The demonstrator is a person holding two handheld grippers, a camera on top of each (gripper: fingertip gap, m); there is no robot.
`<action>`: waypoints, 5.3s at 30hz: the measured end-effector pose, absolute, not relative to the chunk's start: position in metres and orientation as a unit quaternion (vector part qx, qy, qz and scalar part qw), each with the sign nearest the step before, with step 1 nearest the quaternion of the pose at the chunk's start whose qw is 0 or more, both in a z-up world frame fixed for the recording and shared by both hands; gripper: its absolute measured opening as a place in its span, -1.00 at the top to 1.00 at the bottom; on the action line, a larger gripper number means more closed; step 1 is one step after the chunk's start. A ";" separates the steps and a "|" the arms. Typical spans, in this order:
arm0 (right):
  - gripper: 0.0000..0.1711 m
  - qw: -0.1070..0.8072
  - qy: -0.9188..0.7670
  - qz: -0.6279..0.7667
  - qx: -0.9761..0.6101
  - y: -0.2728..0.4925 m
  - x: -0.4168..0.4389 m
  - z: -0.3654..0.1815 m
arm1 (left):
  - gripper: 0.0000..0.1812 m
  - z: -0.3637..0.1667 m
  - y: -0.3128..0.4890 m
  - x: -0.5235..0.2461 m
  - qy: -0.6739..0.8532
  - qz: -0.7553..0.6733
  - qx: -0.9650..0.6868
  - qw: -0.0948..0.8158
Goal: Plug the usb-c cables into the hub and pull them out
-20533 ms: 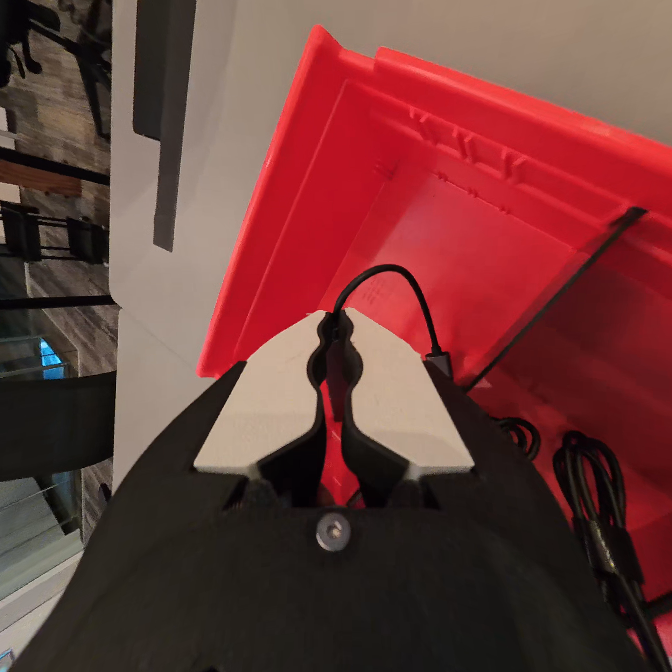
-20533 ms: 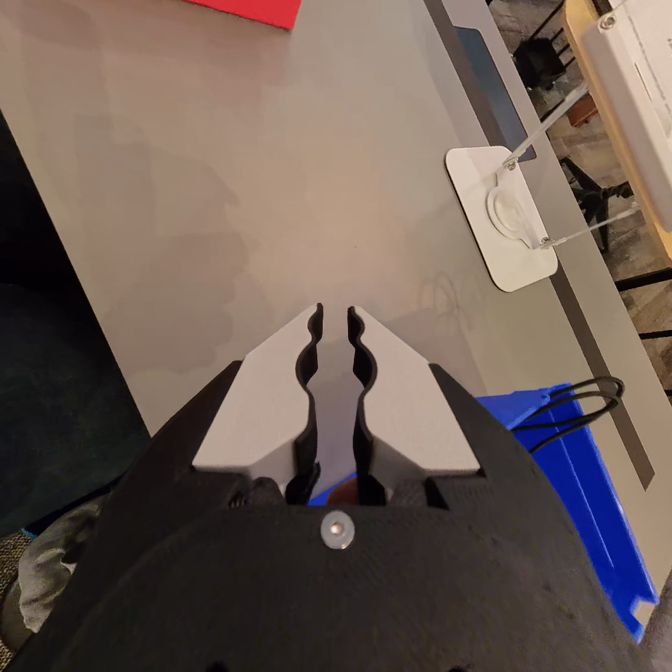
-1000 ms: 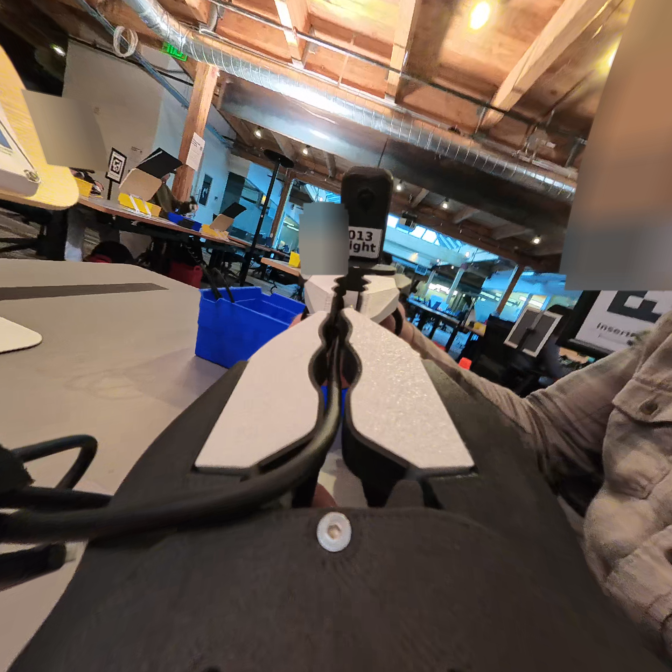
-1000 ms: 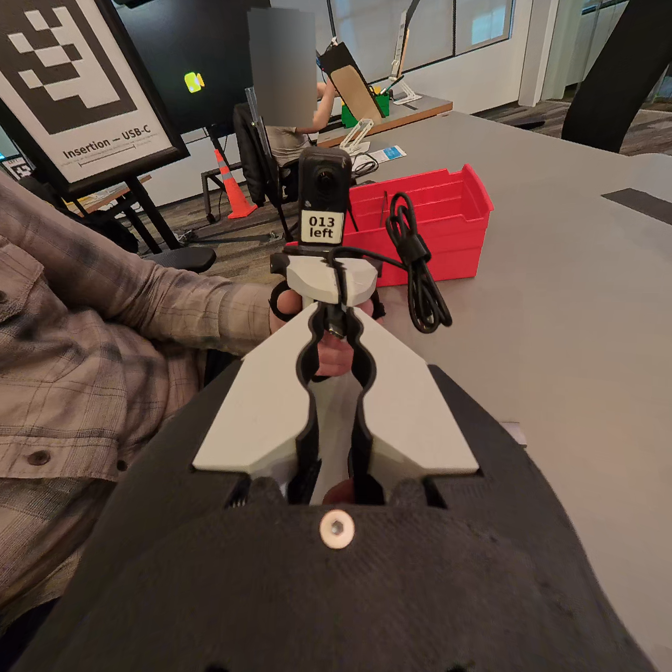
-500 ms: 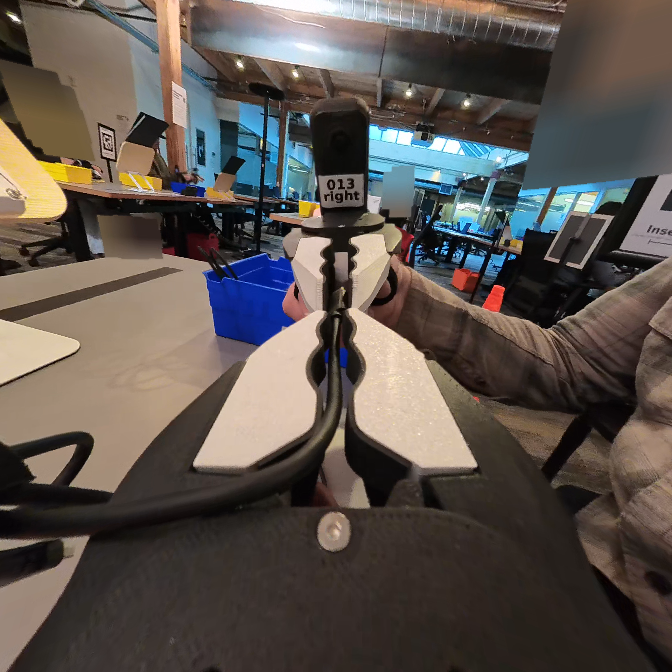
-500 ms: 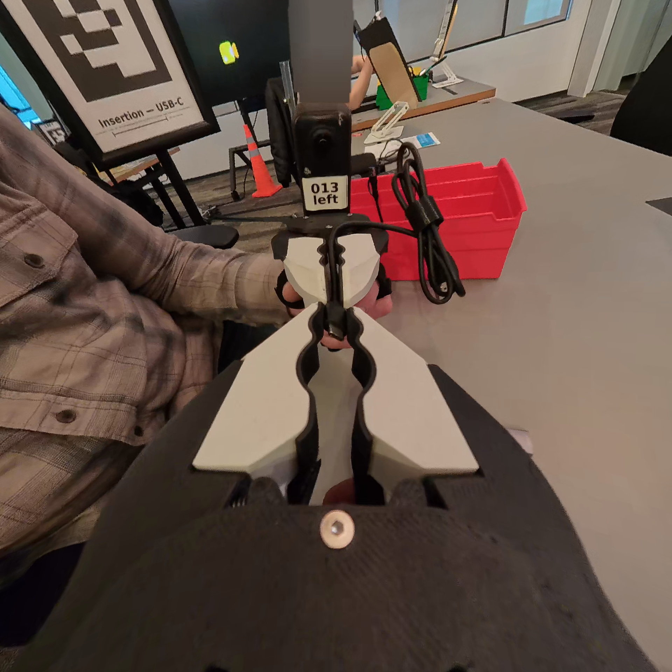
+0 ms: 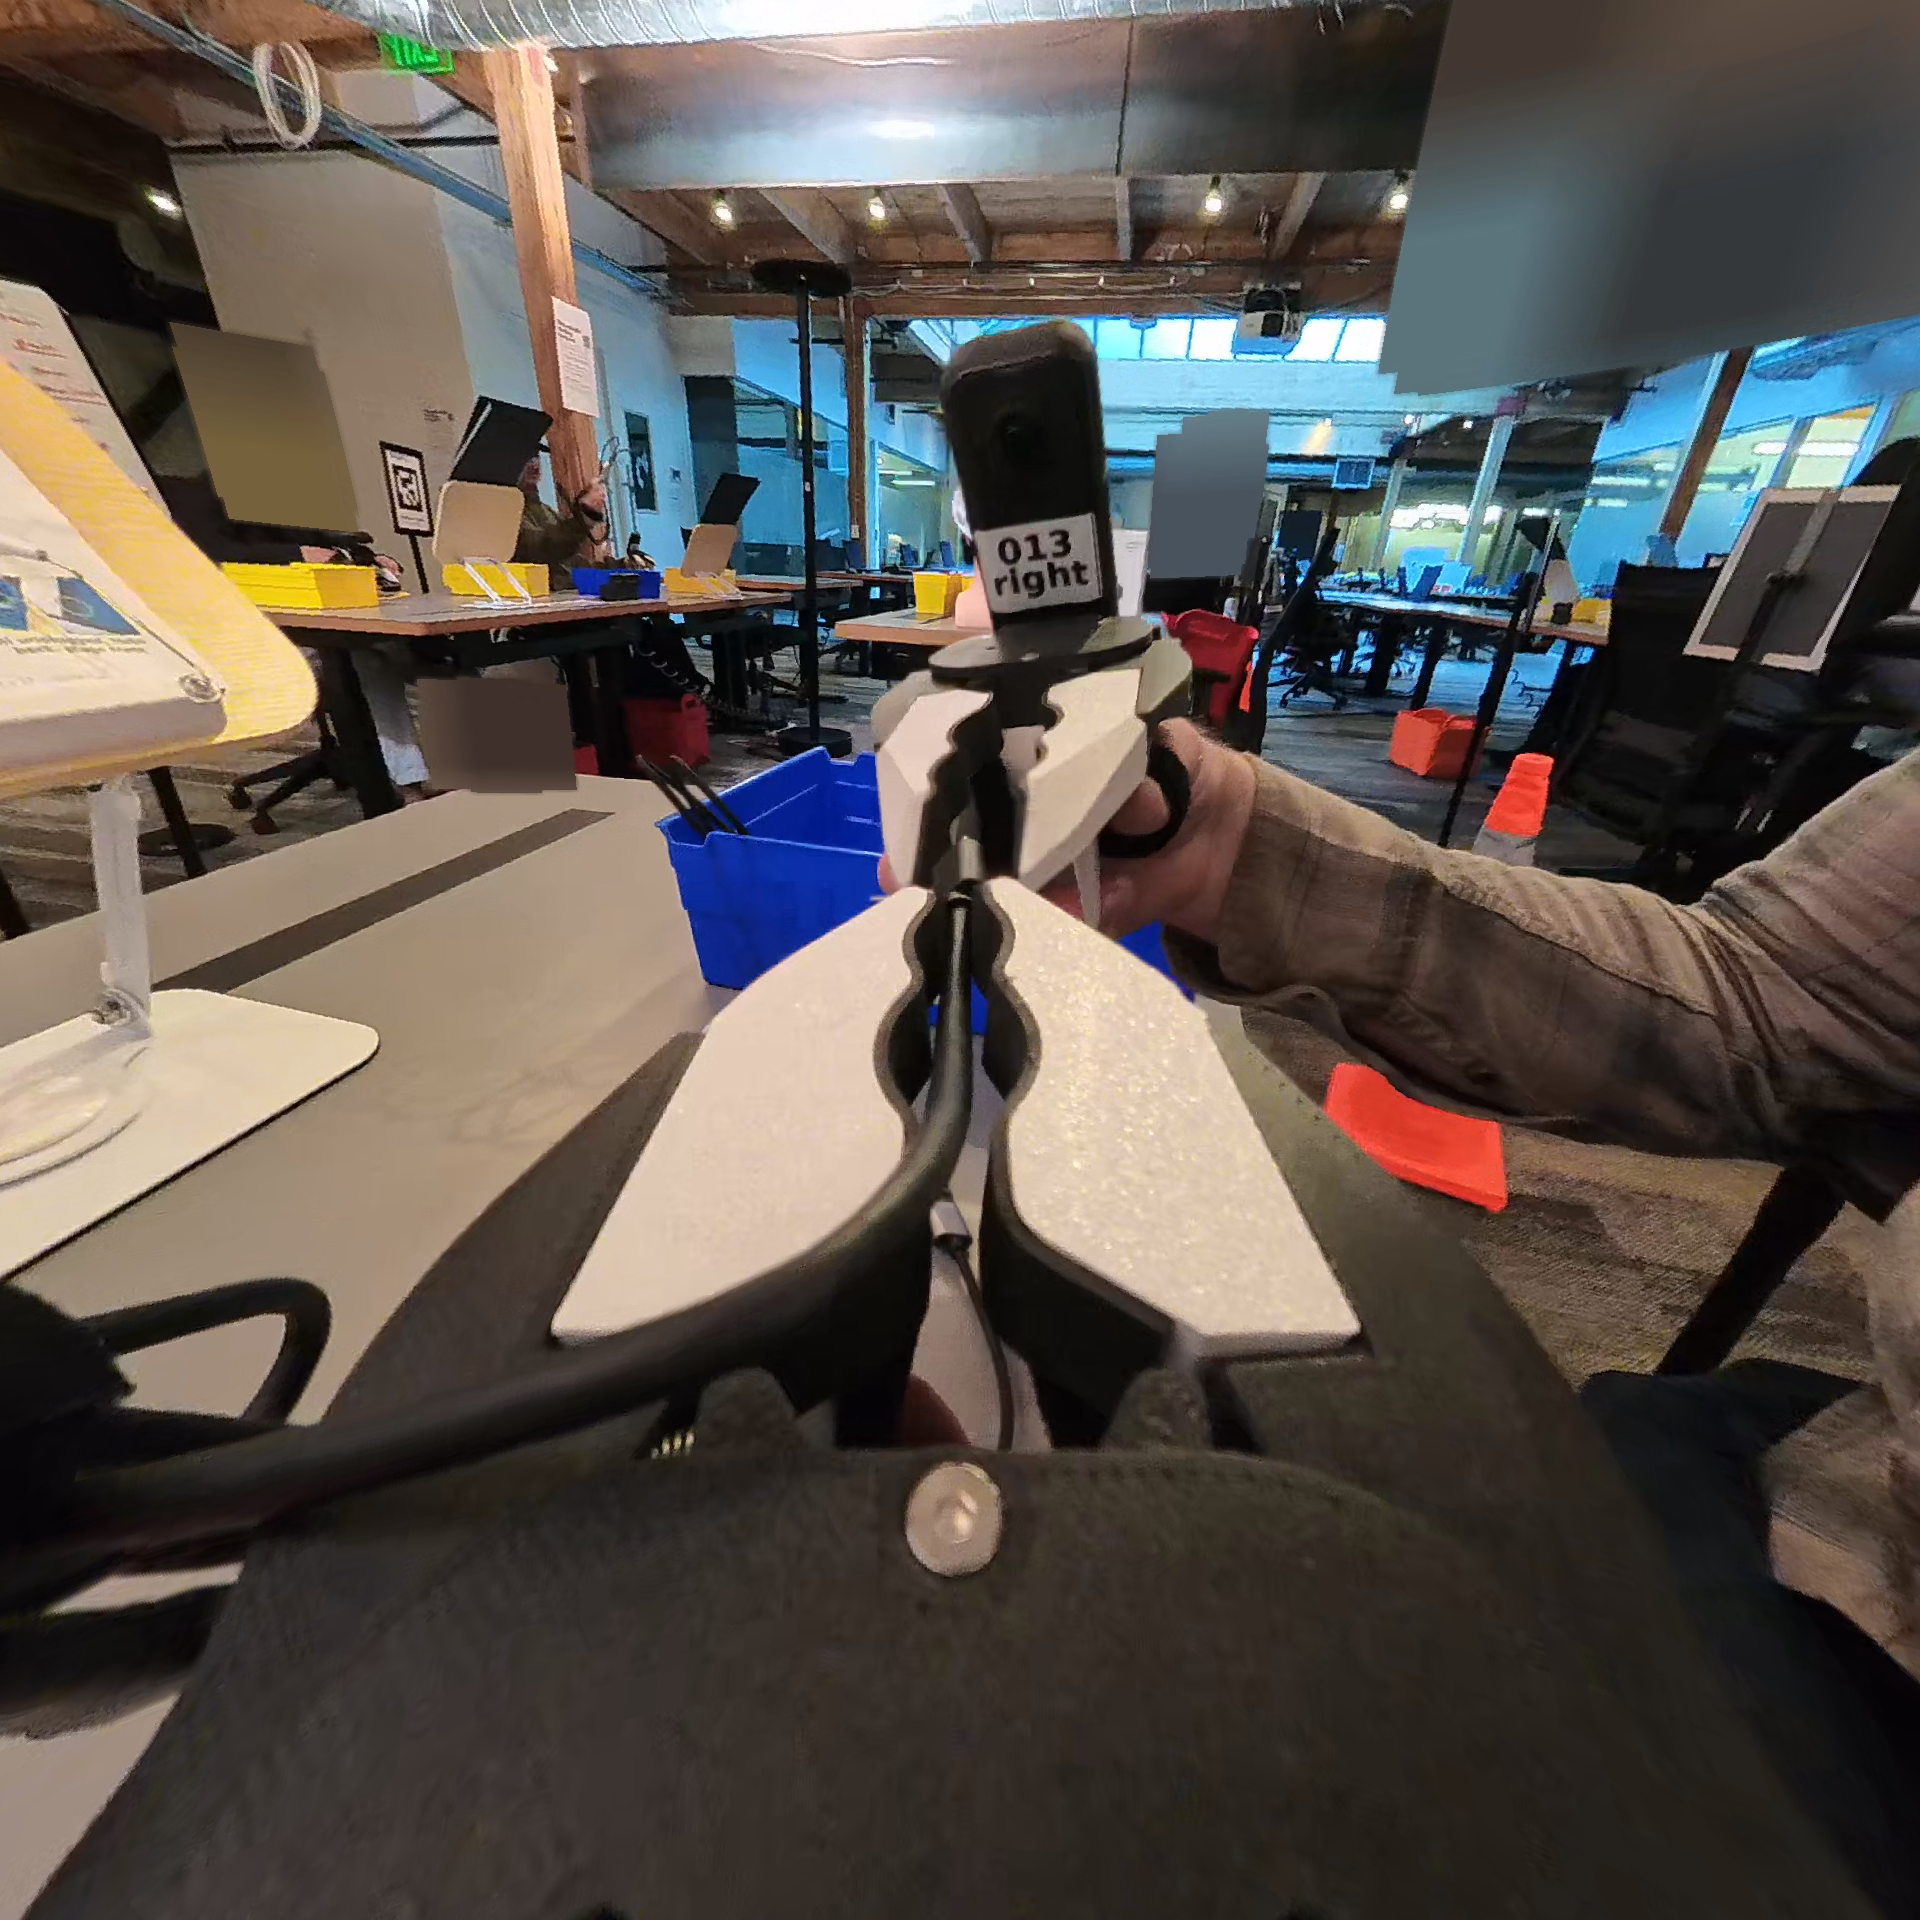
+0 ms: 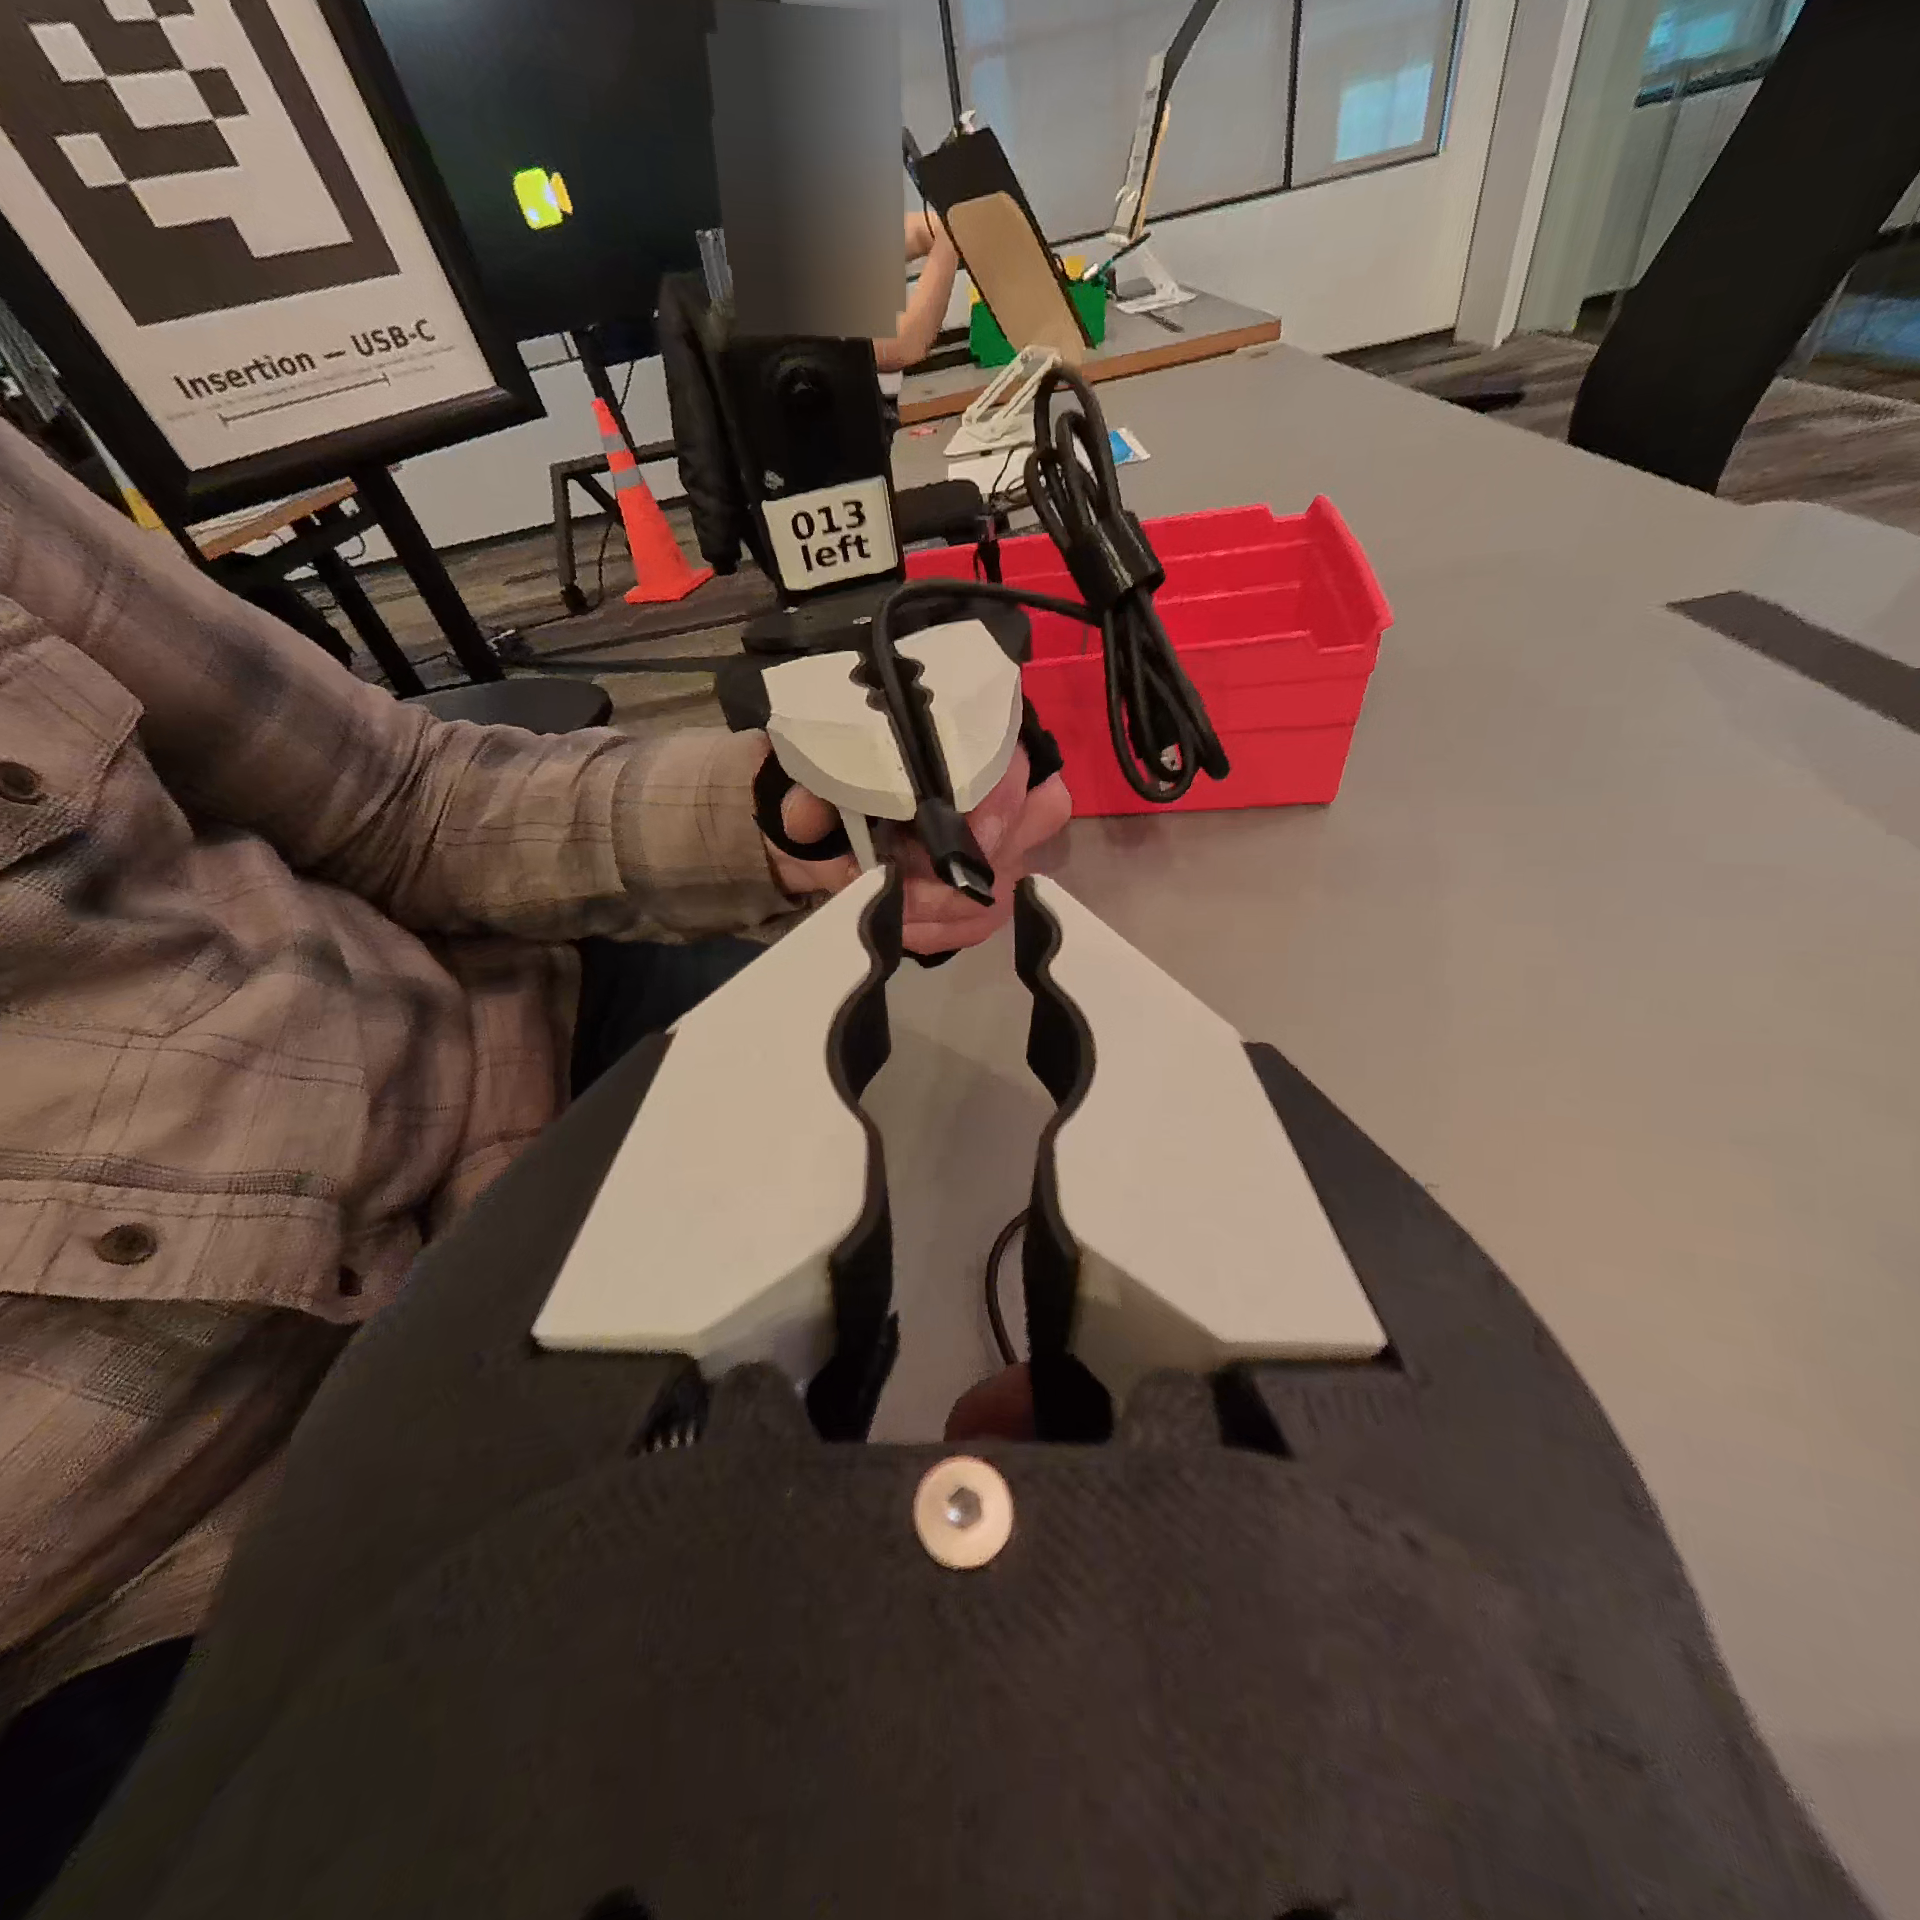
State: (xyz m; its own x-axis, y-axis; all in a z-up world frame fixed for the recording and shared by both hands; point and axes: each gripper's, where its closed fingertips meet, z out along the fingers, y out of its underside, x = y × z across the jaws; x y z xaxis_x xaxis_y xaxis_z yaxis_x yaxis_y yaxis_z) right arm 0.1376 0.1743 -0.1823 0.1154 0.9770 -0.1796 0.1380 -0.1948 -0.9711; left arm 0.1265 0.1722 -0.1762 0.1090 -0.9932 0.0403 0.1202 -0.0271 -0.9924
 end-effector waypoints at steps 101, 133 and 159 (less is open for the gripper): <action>0.89 0.525 -0.570 0.312 -0.549 0.155 0.146 -0.168 | 0.87 -0.167 0.153 0.151 0.383 -0.615 -0.520 0.452; 0.72 0.524 -0.517 0.180 -0.652 0.184 0.176 -0.193 | 0.87 -0.184 0.188 0.133 0.446 -0.345 -0.553 0.613; 0.17 0.312 -0.430 0.174 -0.829 0.217 0.127 -0.343 | 0.87 -0.207 0.206 0.103 0.416 -0.326 -0.580 0.620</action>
State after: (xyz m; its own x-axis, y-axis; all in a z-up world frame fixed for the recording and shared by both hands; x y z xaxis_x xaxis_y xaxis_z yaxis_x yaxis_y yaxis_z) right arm 0.1272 0.2167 -0.3426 0.5691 0.8221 -0.0192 0.6052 -0.4345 -0.6670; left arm 0.1027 0.2059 -0.2068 0.4418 -0.8865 -0.1376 -0.0770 0.1153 -0.9903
